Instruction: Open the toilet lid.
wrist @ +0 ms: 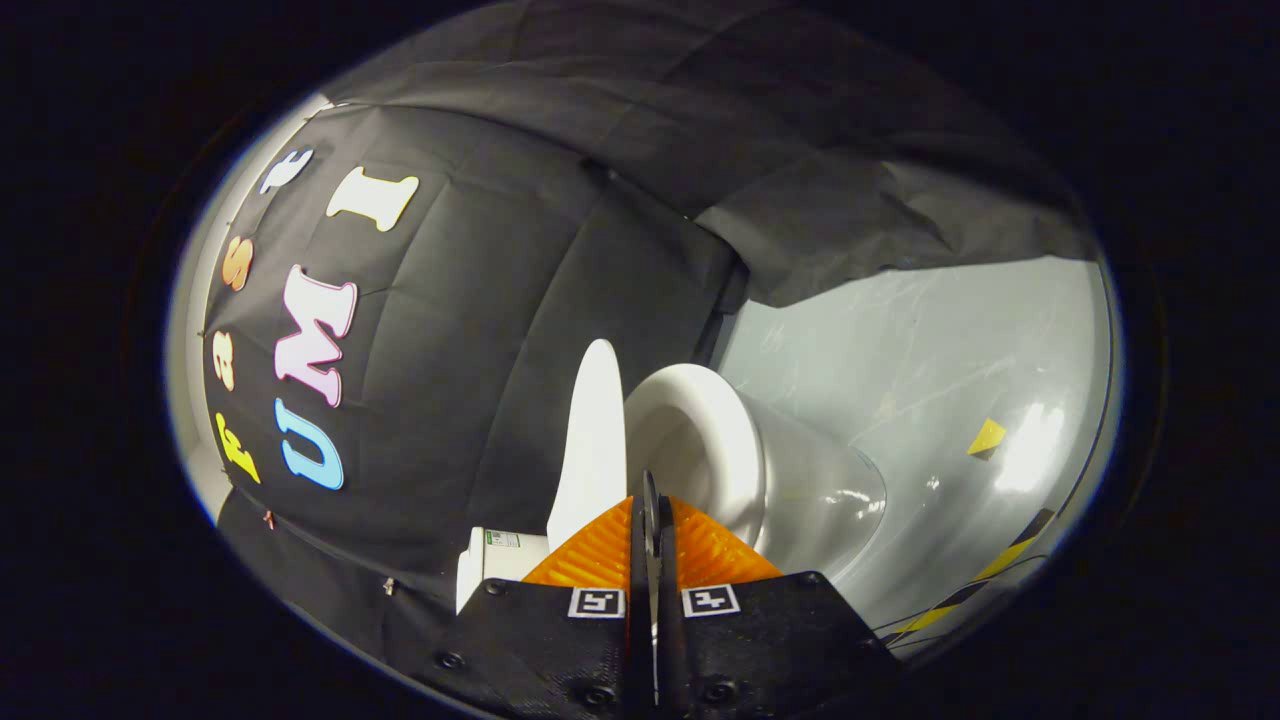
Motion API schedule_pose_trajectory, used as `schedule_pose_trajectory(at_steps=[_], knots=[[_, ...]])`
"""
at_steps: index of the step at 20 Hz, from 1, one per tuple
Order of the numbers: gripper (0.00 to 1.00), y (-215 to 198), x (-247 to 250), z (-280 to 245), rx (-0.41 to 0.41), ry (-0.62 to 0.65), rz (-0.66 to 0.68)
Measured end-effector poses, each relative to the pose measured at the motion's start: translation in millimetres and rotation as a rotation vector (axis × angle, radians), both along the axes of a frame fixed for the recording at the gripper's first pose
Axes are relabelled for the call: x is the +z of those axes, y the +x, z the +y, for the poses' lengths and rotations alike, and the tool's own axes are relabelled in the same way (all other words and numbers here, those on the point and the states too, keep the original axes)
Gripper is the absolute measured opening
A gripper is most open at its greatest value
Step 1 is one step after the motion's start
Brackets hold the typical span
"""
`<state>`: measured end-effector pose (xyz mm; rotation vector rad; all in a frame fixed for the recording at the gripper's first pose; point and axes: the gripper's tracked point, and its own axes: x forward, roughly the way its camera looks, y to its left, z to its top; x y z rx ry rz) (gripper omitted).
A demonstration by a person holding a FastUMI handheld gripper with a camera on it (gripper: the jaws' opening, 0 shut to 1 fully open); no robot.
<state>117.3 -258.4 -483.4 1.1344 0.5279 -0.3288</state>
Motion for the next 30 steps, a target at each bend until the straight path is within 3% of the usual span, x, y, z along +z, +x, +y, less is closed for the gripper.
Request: schedule_pose_trajectory(at_steps=[5,13,30], knots=[[0.07,17.0,62.5,23.5,0.056,-0.148,-0.025],[0.07,50.6,174.4,111.2,0.203,-0.418,-0.143],[0.12,64.9,255.7,280.5,0.344,-0.581,-0.340]])
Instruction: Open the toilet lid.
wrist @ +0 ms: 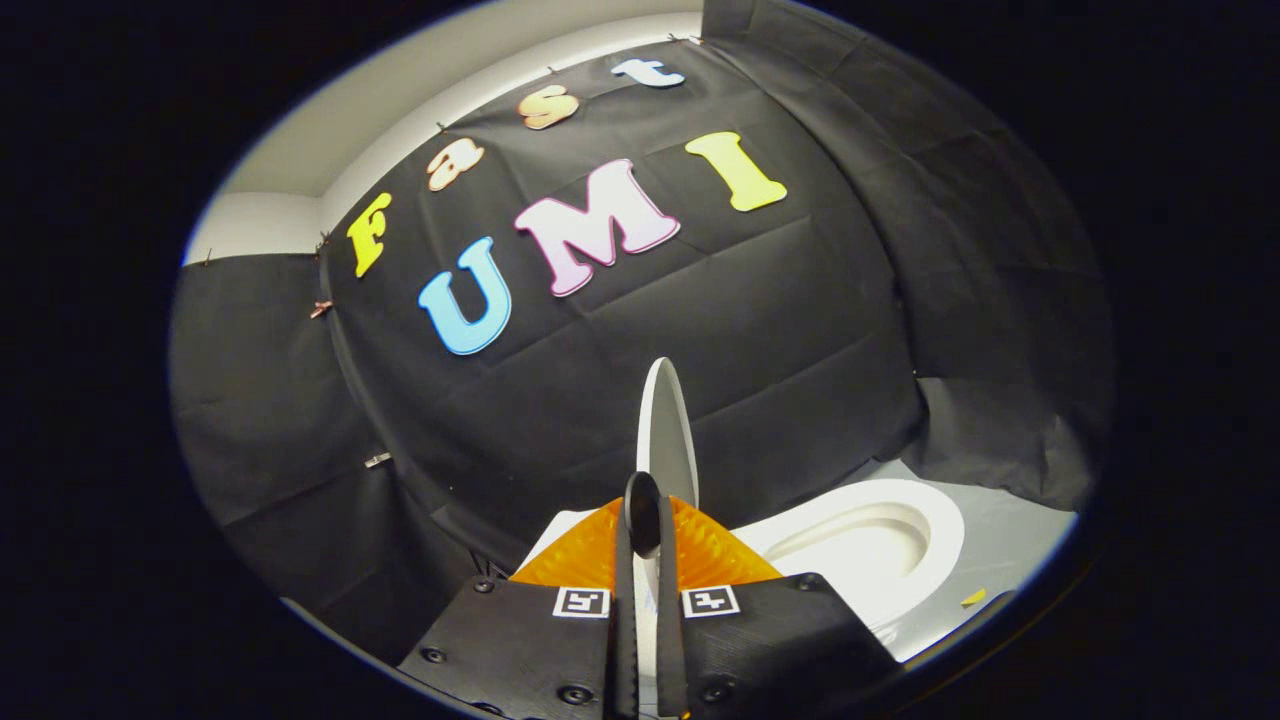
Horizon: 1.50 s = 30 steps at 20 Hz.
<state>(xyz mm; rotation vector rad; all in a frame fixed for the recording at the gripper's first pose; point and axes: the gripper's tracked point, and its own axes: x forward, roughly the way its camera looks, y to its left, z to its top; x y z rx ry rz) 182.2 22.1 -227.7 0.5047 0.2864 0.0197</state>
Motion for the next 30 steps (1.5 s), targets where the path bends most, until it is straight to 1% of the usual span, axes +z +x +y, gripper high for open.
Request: schedule_pose_trajectory(at_steps=[4,8,10,20,23,24,27,28,29,30], knots=[[0.12,4.5,5.5,40.8,0.046,-0.016,-0.023],[0.12,10.0,9.2,80.4,0.090,-0.094,-0.032],[0.12,13.1,9.6,98.3,0.111,-0.113,-0.038],[0.12,14.9,4.3,151.1,0.190,-0.144,-0.037],[0.12,16.3,0.4,165.5,0.223,-0.133,-0.037],[0.17,16.3,3.6,167.4,0.227,-0.134,-0.042],[0.17,17.6,4.7,173.9,0.227,-0.154,-0.038],[0.17,17.2,4.9,178.3,0.246,-0.149,-0.046],[0.26,15.8,7.1,182.5,0.262,-0.139,-0.047],[0.37,12.4,6.1,181.8,0.250,-0.148,-0.039]])
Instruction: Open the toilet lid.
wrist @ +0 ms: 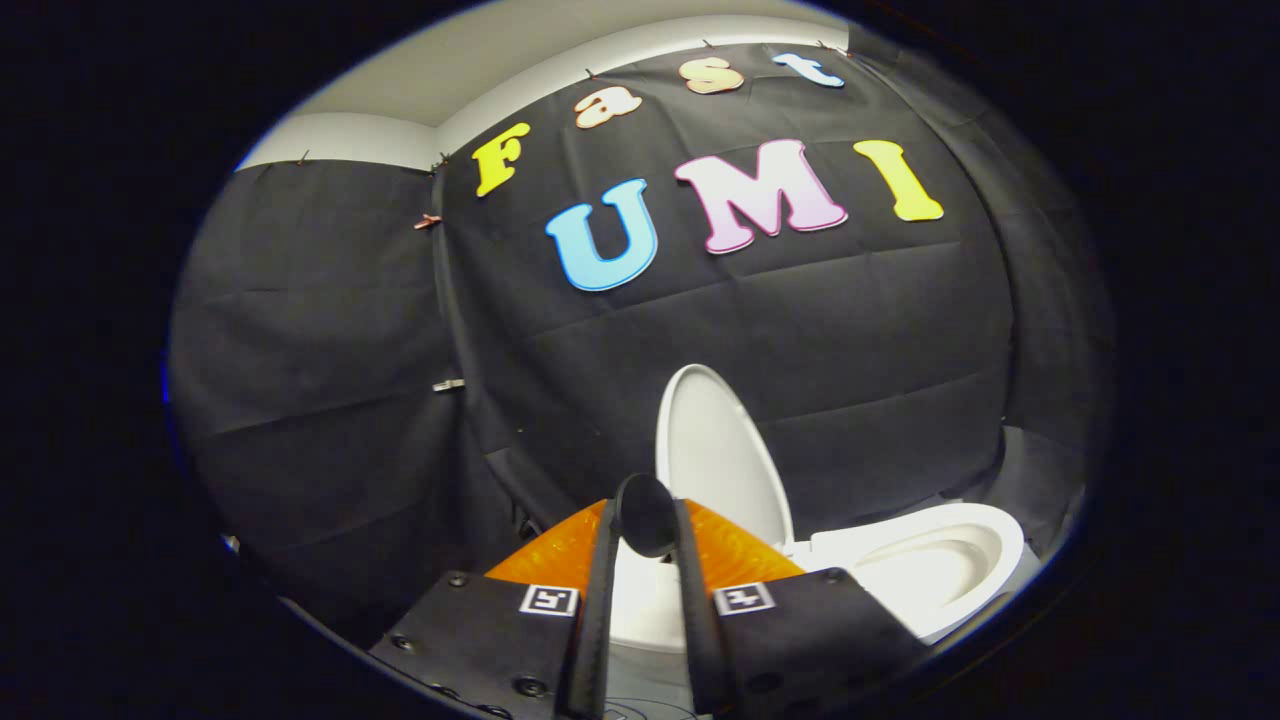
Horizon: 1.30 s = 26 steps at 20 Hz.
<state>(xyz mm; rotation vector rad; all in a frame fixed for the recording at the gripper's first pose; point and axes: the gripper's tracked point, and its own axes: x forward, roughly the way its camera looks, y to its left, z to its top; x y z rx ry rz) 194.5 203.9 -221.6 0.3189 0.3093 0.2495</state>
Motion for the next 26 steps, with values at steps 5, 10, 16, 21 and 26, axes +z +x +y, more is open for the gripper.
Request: schedule_pose_trajectory(at_steps=[5,10,16,21,26], knots=[[0.99,-9.6,10.0,-2.7,0.003,-0.036,-0.023],[0.99,-26.9,58.5,-9.7,0.016,-0.063,-0.114],[0.99,-55.8,132.5,-33.4,0.015,-0.099,-0.246],[0.99,-82.7,181.3,-70.0,-0.024,-0.146,-0.323],[0.99,-111.0,204.2,-108.2,-0.069,-0.219,-0.330]])
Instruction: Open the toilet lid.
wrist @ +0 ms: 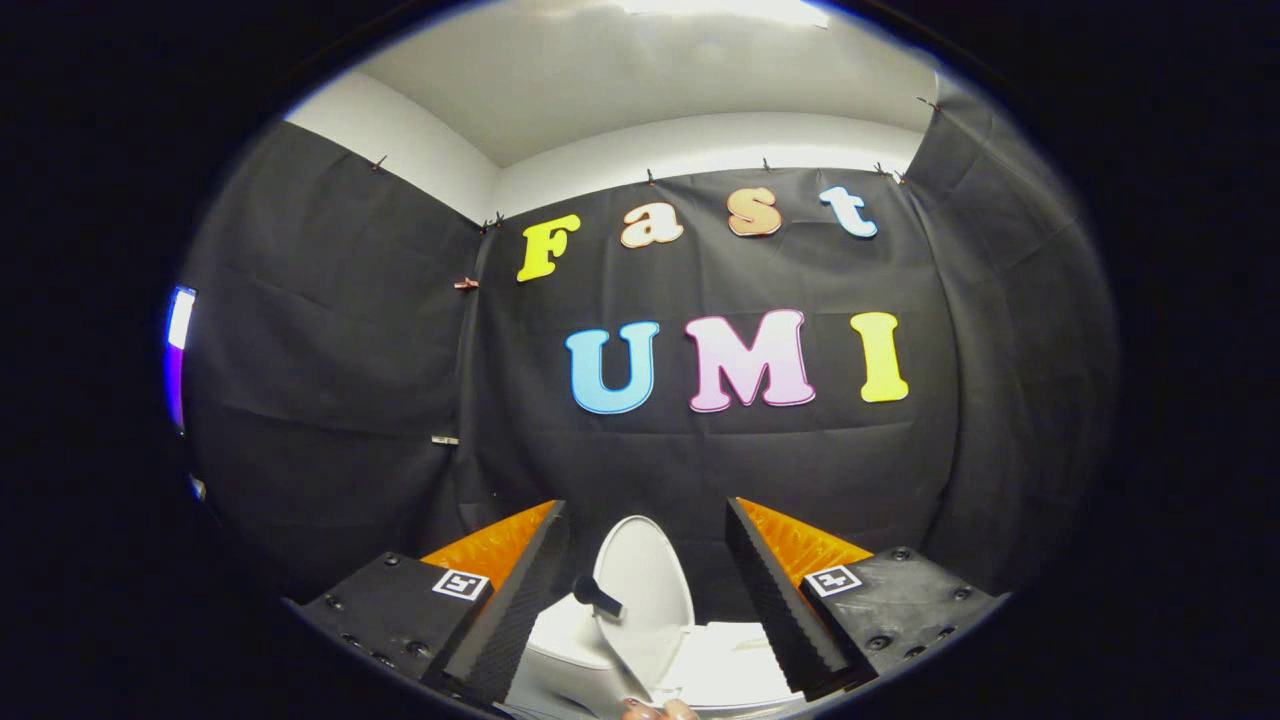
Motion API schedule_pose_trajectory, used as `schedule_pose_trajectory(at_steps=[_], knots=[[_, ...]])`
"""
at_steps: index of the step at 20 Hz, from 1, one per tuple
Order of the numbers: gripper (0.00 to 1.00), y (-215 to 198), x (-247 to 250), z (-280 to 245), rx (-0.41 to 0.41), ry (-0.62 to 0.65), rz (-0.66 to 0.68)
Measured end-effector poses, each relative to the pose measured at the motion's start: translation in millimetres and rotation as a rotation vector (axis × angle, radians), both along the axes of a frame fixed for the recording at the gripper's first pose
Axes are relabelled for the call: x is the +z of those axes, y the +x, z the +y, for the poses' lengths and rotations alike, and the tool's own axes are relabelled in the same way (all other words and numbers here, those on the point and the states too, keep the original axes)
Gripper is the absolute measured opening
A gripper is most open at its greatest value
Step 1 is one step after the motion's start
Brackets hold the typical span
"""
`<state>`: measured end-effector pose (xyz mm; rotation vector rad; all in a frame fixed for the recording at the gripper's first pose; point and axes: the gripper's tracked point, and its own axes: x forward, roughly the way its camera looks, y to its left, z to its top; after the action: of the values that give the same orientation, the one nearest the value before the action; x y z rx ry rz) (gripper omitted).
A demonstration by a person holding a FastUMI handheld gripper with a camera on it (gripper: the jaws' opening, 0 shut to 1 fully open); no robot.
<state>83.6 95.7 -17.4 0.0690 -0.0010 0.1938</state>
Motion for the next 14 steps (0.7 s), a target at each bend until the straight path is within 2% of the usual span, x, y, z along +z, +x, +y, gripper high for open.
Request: schedule_pose_trajectory(at_steps=[8,14], knots=[[0.99,-39.6,30.6,-56.1,-0.080,-0.033,-0.017],[0.99,-52.5,45.7,-83.7,-0.101,-0.011,-0.037]])
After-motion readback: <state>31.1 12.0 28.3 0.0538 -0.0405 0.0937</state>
